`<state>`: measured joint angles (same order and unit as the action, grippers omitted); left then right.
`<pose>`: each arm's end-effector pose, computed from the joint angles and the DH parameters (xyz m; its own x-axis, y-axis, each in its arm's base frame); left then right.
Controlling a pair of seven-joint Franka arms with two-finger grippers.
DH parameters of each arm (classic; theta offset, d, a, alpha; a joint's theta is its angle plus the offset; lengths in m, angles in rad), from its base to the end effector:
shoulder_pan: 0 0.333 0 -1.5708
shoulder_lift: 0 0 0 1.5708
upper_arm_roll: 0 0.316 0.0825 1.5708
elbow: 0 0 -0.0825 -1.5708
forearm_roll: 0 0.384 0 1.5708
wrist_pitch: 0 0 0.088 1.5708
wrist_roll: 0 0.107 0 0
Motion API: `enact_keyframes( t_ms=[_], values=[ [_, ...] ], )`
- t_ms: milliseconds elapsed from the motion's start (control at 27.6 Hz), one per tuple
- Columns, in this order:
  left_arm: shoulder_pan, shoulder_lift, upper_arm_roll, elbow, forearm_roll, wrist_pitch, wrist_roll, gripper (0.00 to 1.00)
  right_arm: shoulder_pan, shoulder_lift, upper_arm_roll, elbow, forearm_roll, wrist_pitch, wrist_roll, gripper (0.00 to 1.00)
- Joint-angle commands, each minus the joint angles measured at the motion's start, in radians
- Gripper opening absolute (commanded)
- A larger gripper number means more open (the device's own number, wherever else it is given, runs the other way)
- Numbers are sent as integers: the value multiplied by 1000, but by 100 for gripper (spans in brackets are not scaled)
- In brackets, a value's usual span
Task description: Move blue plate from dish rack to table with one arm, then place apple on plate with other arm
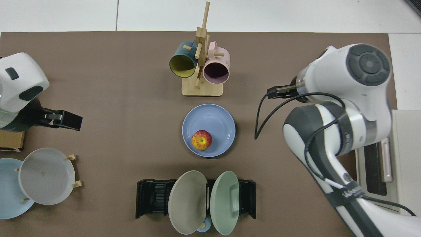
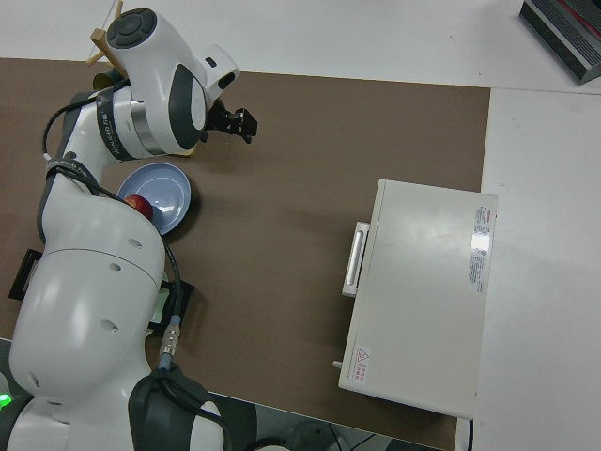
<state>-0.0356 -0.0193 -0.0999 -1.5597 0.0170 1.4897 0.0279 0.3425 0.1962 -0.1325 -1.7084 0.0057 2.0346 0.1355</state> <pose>0.5354 -0.0716 0.6333 0.9856 -0.1610 -0.0513 -0.1621 -0.9866 -0.0175 0.6181 0.1377 0.4853 0.9882 0.0759 0.1329 0.0763 -0.9971 0.0024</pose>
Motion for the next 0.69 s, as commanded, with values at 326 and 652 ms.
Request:
enact_keyframes(
  t_ms=[326,652],
  values=[
    [2,-1,-3,16,8,-25,-11,100,-227,-136,17,-17,7,-137,-343,100],
    [2,-1,-3,16,8,-25,-11,100,-249,-210,17,-16,10,-224,-286,100]
  ],
)
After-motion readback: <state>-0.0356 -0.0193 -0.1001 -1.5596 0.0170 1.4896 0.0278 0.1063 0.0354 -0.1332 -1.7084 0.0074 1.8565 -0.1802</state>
